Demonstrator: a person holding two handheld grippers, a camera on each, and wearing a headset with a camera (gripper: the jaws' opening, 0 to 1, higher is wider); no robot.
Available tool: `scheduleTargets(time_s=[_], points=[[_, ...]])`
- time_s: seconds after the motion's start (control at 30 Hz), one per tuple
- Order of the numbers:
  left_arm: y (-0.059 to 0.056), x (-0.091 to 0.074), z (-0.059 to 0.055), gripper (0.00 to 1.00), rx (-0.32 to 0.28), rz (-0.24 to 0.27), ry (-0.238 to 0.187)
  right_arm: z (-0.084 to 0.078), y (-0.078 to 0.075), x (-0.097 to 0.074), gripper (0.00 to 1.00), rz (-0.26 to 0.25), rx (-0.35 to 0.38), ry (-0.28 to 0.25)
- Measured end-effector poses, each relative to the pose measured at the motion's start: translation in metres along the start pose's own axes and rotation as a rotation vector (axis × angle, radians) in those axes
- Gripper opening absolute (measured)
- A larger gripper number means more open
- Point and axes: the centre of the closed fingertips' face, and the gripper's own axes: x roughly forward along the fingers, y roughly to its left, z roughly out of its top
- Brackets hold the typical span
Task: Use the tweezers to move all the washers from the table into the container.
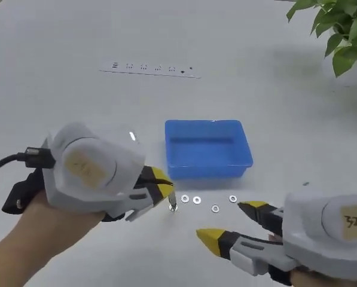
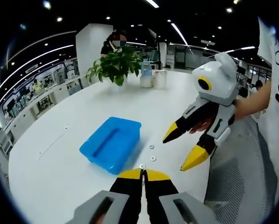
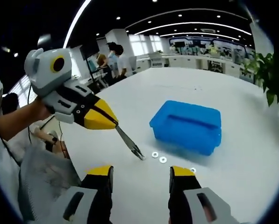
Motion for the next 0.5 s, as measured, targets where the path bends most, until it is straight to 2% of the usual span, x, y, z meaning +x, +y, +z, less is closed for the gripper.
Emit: scheduleTargets(time_s=[0.07,0.2,0.27,0.43,0.5], points=[[0.000,0.000,0.000,0.00,-0.005,-0.006,0.002,0.010,0.003,0.012,0.35,0.033,-0.043,-0.004],[0.000,0.001,0.001,0.00,-0.004,-0.014,0.004,0.012,0.008,0.035,0.31,0.091,-0.140,0.050],[-0.001,0.002,0.002,0.00,-0.004,-0.026,0.008,0.011,0.009,0.044,0.28,0.107,-0.155,0.064],[-0.005,0.003,0.002,0.00,0.010,-0.041,0.011,0.012,0.011,0.057,0.12,0.158,-0.208,0.071],[-0.006,0.003,0.002,0.00,0.018,-0.043,0.015,0.011,0.013,0.059,0.10,0.174,-0.219,0.085]])
